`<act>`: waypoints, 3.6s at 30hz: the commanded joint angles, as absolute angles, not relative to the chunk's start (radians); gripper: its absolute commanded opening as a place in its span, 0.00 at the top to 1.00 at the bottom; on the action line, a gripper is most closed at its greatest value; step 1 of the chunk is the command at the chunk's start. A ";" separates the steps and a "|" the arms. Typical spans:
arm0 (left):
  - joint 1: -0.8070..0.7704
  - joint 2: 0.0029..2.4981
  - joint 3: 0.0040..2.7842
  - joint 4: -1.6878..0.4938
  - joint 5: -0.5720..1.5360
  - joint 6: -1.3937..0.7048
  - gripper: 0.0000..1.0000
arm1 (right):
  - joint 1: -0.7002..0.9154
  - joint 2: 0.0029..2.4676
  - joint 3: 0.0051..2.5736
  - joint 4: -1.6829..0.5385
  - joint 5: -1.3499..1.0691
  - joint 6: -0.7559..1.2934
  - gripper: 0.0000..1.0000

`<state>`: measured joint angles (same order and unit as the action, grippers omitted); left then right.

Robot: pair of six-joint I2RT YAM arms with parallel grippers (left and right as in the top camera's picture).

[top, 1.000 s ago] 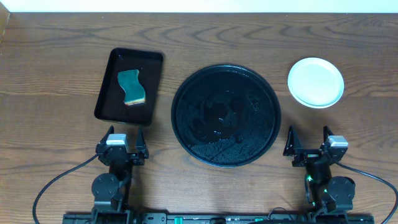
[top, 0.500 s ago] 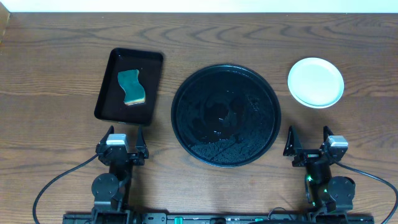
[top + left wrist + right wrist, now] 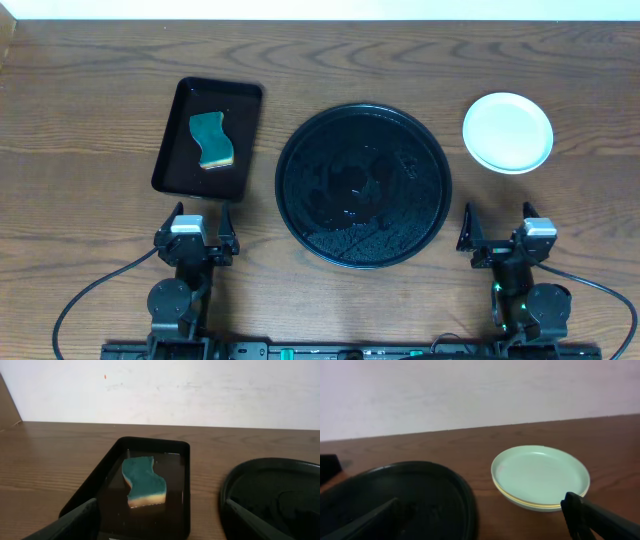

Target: Clean dirty plates on tray and stack at the side

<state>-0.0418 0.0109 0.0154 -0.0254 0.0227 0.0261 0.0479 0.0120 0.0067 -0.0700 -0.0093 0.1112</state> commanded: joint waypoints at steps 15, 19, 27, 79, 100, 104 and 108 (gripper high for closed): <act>-0.038 0.005 0.004 -0.073 -0.019 0.022 0.23 | 0.039 0.006 0.006 -0.075 -0.001 -0.113 0.01; -0.038 0.005 0.004 -0.073 -0.019 0.022 0.23 | 0.039 0.006 0.006 -0.075 -0.001 -0.113 0.01; -0.038 0.005 0.004 -0.073 -0.019 0.022 0.22 | 0.039 0.006 0.006 -0.075 -0.001 -0.113 0.01; -0.038 0.005 0.004 -0.073 -0.019 0.022 0.22 | 0.039 0.006 0.006 -0.075 -0.001 -0.113 0.01; -0.038 0.005 0.004 -0.073 -0.019 0.022 0.22 | 0.039 0.006 0.006 -0.075 -0.001 -0.113 0.01; -0.038 0.005 0.004 -0.073 -0.019 0.022 0.23 | 0.039 0.006 0.006 -0.075 -0.001 -0.113 0.01; -0.038 0.005 0.004 -0.073 -0.019 0.022 0.22 | 0.039 0.006 0.006 -0.075 -0.001 -0.113 0.01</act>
